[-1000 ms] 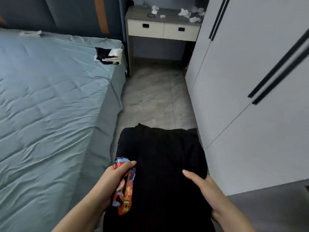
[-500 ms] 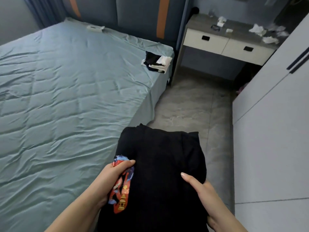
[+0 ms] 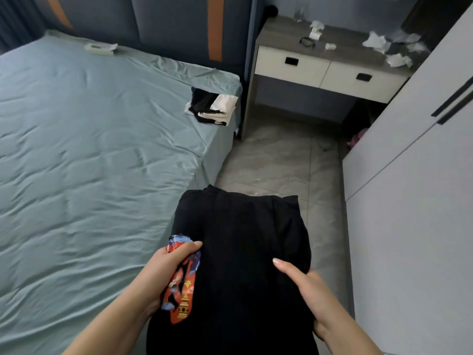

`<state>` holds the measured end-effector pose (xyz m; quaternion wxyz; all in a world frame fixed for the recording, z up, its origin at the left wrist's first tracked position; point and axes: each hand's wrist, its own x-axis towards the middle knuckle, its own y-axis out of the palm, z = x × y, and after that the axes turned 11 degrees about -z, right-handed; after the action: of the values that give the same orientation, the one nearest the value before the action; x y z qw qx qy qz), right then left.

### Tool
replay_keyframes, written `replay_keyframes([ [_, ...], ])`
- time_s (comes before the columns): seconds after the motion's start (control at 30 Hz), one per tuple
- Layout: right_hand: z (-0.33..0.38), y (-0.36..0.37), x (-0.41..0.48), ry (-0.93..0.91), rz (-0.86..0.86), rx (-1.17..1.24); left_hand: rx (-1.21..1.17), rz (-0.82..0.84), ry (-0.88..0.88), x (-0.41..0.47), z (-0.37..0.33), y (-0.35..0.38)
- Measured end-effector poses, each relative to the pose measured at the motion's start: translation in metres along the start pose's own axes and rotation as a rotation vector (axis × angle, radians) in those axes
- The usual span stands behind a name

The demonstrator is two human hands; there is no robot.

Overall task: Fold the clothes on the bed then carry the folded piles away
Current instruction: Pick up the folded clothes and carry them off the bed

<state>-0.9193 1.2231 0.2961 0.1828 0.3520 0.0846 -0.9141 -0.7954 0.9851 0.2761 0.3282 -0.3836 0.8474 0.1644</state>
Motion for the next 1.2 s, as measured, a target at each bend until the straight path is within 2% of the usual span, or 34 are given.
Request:
replay_keyframes([
  [0.33,0.144,-0.081,0.151,-0.009,0.127,-0.106,-0.09,-0.103,0.006,0.079,-0.078,0.158],
  [0.57,0.238,-0.099,0.237,0.035,0.213,-0.172,-0.136,-0.181,0.011,0.131,-0.133,0.221],
  [0.73,0.288,-0.082,0.299,0.016,0.227,-0.197,-0.181,-0.131,0.017,0.186,-0.175,0.238],
  [0.87,0.333,-0.05,0.346,-0.002,0.227,-0.23,-0.141,-0.199,0.096,0.248,-0.216,0.24],
  [1.03,0.401,0.004,0.398,-0.024,0.217,-0.282,-0.2,-0.196,-0.038,0.309,-0.284,0.229],
  [1.2,0.463,0.061,0.443,-0.054,0.266,-0.329,-0.251,-0.27,0.033,0.361,-0.338,0.21],
])
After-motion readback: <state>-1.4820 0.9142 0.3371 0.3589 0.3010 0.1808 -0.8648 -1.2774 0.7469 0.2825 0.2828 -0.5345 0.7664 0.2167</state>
